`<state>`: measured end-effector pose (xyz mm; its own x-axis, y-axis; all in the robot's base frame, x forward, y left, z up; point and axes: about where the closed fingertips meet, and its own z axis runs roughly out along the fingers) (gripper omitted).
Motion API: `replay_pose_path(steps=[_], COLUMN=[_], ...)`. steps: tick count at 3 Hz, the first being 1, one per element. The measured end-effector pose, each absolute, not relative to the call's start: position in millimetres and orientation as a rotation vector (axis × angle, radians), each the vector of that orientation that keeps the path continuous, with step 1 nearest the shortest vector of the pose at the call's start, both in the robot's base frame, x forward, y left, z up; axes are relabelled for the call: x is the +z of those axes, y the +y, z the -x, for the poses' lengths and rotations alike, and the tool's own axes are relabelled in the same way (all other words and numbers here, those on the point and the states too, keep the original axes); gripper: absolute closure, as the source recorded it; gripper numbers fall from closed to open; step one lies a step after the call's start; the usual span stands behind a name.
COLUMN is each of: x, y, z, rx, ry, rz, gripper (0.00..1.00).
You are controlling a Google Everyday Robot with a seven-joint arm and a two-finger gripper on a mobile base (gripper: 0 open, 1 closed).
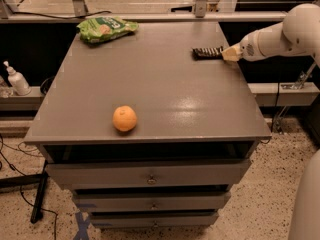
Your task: Move rxbar chocolate near orange
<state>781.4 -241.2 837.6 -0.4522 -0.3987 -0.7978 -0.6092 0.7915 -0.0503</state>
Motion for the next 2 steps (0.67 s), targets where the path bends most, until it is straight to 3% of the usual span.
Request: replay_pose_path(steps=[1,2], x=[837.4,843.1], y=[-243.6,-243.9], z=[-779.2,-776.3], rx=[0.304,0.309], ry=[2.111,2.105], rz=[0.736,0.73], gripper=[1.0,1.0])
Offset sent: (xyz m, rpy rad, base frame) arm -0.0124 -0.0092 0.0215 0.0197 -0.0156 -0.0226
